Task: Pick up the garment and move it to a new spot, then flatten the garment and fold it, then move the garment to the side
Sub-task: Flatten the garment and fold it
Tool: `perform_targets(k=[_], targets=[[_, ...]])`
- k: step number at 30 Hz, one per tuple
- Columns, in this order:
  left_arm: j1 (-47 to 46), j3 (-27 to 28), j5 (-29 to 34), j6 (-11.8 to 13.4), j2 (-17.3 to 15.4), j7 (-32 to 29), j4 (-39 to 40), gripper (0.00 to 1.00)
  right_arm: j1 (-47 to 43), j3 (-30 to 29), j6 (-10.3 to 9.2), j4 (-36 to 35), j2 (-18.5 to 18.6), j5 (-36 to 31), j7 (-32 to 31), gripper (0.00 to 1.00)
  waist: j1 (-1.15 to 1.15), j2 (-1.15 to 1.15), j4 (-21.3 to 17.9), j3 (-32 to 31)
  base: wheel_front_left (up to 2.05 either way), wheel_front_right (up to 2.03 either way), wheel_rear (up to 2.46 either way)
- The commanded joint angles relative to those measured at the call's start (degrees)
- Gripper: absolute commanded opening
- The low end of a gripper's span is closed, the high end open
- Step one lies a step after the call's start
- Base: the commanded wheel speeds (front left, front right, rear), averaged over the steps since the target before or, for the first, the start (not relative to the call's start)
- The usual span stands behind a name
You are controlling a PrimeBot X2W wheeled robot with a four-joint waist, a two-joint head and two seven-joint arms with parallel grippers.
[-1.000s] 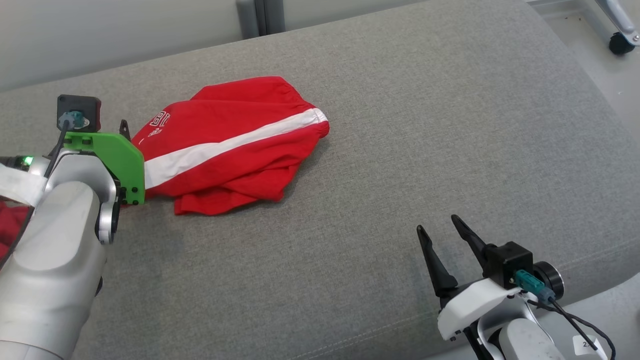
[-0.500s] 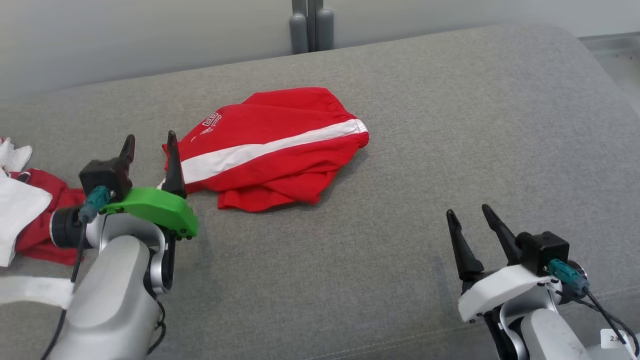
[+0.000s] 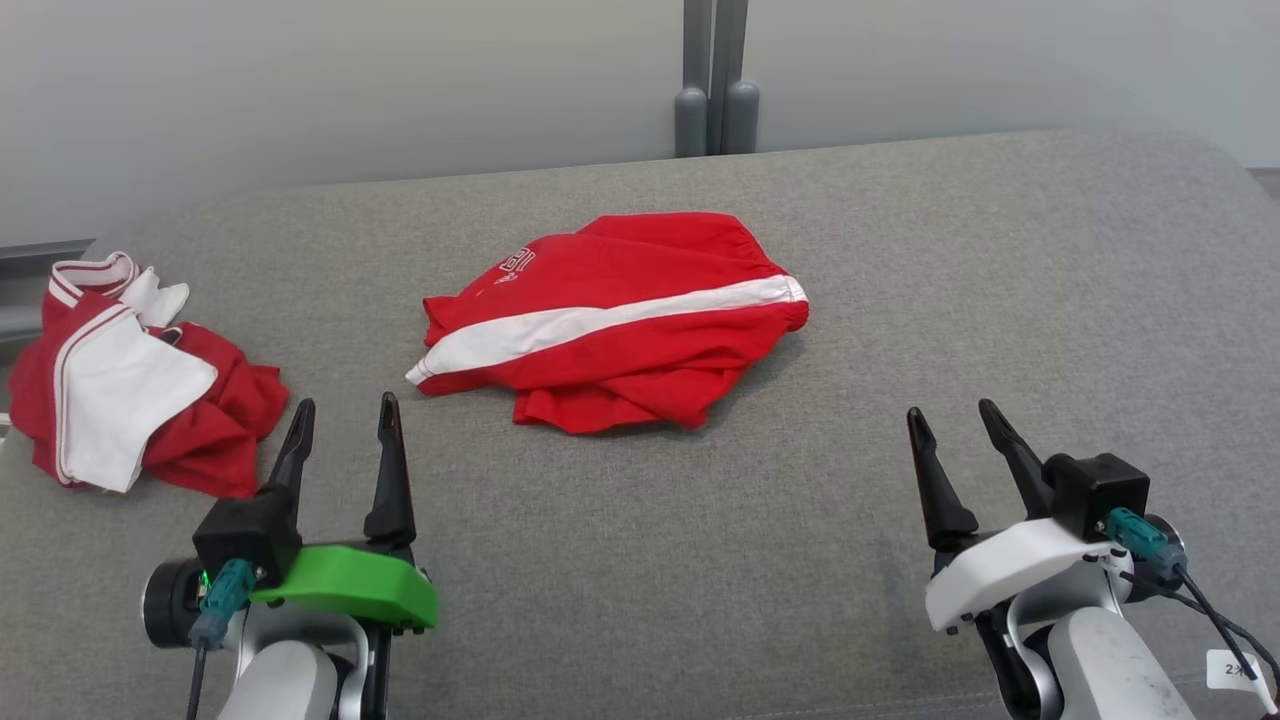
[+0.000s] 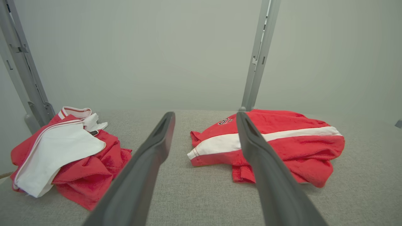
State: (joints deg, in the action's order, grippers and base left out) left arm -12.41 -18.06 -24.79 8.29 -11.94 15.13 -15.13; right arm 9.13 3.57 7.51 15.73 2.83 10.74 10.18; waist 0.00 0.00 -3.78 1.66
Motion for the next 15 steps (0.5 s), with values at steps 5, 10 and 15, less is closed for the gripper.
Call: perform_targets(k=[5, 10, 15], targets=[[6.19, 3.74, 2.20, -1.26, 1.79, 0.05, 3.99, 1.00, -0.52, -0.87, -0.04, 0.83, 0.10, -0.08, 0.29, 1.00, 0.00, 0.00, 2.75, -2.04, 0.00, 0.00, 0.00], [10.89, 9.66, 3.30, -5.05, 4.42, 0.03, 7.94, 1.00, -0.80, -1.22, -0.04, 1.66, 0.12, 1.24, -0.13, 1.00, 0.00, 0.00, 4.43, -2.66, 0.00, 0.00, 0.00], [14.07, 13.15, 6.00, -8.55, 5.78, 0.04, 7.98, 1.00, -1.55, -1.61, -0.04, 2.64, 0.13, 1.67, 0.84, 1.00, 0.00, 0.00, 5.98, -3.24, 0.00, 0.00, 0.00]])
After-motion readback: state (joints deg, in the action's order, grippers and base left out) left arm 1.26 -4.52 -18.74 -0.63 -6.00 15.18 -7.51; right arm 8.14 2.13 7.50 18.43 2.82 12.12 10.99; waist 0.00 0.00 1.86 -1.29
